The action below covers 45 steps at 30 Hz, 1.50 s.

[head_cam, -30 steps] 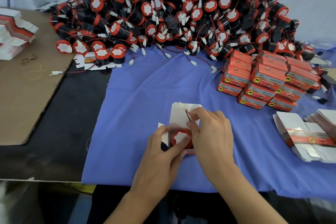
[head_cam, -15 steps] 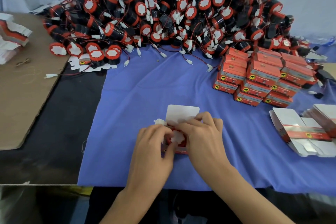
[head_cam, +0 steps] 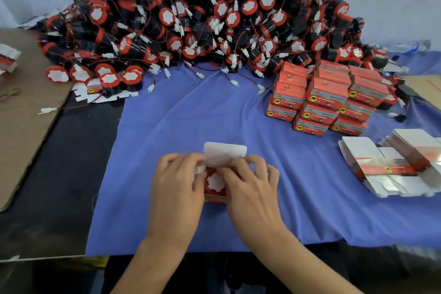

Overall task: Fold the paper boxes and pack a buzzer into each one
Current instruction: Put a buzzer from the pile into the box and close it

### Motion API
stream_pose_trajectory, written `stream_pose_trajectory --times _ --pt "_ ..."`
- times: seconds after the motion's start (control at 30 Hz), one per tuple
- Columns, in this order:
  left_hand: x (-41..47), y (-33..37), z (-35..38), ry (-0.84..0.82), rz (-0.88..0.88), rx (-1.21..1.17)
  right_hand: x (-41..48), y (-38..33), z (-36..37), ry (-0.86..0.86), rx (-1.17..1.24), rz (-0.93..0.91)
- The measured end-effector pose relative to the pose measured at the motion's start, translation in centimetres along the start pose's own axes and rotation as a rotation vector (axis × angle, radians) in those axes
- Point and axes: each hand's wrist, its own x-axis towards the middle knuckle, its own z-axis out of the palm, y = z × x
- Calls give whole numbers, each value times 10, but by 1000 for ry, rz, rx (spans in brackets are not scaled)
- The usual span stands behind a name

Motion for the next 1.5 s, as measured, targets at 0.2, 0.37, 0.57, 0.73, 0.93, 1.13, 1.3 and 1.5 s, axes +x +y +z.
stream_pose_trajectory --times 0.2,0.37,0.57,0.73,0.93,1.13,1.3,1.5 --pt "-1 4 -2 -33 185 176 -2 3 -4 -56 -51 -42" --pt "-5 2 -11 -138 240 278 2 7 -4 -138 153 78" --pt "4 5 -17 -190 282 404 -6 1 -1 -44 672 317" --pt "4 18 -11 -233 247 411 -5 1 -2 -50 815 492" --pt "10 17 -10 -256 87 419 -8 3 -4 -45 813 460" --pt "14 23 -8 -382 34 405 -4 7 -8 -230 497 290" --pt "17 24 -1 -354 -173 194 4 7 -12 -303 512 399" --pt "16 24 7 -289 -153 193 6 10 -11 -327 694 443"
